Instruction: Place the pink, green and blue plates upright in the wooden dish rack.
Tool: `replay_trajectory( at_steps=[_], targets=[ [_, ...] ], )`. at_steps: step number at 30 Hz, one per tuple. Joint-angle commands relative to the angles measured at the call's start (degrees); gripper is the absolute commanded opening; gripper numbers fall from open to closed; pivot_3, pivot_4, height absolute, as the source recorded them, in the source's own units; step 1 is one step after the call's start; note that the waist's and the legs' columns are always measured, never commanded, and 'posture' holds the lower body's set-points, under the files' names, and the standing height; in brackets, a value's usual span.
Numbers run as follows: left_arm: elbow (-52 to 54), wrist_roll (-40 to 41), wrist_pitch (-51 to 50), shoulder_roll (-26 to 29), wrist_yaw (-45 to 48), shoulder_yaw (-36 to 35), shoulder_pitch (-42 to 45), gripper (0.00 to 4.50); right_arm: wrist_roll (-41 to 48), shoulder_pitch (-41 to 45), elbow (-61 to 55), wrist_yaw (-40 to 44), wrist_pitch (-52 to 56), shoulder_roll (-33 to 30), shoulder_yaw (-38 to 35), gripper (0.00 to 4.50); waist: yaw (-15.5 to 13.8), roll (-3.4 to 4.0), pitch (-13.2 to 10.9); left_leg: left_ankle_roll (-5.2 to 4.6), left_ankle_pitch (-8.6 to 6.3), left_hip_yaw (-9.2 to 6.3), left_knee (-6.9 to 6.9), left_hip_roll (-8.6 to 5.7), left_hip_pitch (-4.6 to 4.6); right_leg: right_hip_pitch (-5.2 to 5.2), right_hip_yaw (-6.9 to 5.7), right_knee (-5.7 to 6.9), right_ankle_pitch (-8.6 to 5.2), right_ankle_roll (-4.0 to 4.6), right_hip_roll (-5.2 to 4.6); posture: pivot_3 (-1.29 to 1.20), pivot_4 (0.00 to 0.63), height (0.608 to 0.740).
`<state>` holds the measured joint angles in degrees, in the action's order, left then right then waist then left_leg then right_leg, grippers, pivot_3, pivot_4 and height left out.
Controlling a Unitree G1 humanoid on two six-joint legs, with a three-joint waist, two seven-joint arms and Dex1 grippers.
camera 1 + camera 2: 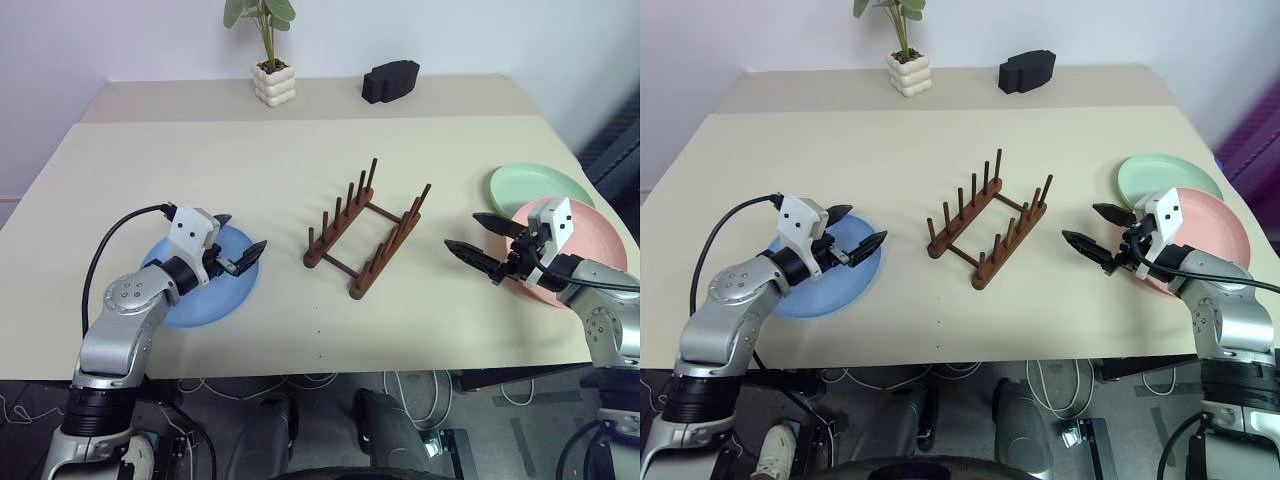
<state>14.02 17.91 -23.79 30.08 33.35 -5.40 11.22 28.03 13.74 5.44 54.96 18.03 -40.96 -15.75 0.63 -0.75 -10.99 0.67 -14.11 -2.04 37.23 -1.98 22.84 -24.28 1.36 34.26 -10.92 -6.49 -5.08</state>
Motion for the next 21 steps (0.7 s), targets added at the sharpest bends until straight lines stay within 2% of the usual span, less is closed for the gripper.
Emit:
replay_trajectory(
  at_steps=[1,11,14,21],
  targets=[
    [2.48,0.23,0.07,0.66,-0.33,-1.34,-0.02,4.50,-0.03,1.00,-0.41,0.27,-1.43,0.13,-0.32,4.47,0.00,0.00,0.00,0.00,0.00,0.00,0.00,0.00,0.00,0.00,0.00,0.00,0.00,0.00,0.00,0.00,0.150,0.736],
    [5.76,0.76,-1.53,1.09,-1.46,-2.07,-2.16,4.50,-0.96,2.65,1.43,1.03,-1.97,-0.12,1.19,4.47,0.04,0.00,0.00,0.00,0.00,0.00,-0.02,0.01,-0.01,-0.01,0.00,0.00,0.00,0.00,0.00,0.00,0.150,0.736],
    [7.18,1.17,-2.39,1.25,-1.11,-1.75,-2.91,4.50,-0.21,0.39,-0.60,1.00,-1.22,-0.57,0.34,4.47,-0.01,0.00,0.00,0.00,0.00,0.00,-0.02,0.01,-0.01,-0.01,0.00,0.00,0.00,0.01,0.00,0.00,0.150,0.736],
    [10.59,6.83,-6.58,3.90,4.24,-2.12,-3.90,4.50,0.83,-2.55,-4.92,-0.40,0.18,-0.38,-0.49,4.47,0.05,0.00,0.00,0.00,0.00,0.00,0.00,0.01,0.00,-0.01,0.01,0.00,-0.07,0.12,-0.01,0.00,0.150,0.736]
  ],
)
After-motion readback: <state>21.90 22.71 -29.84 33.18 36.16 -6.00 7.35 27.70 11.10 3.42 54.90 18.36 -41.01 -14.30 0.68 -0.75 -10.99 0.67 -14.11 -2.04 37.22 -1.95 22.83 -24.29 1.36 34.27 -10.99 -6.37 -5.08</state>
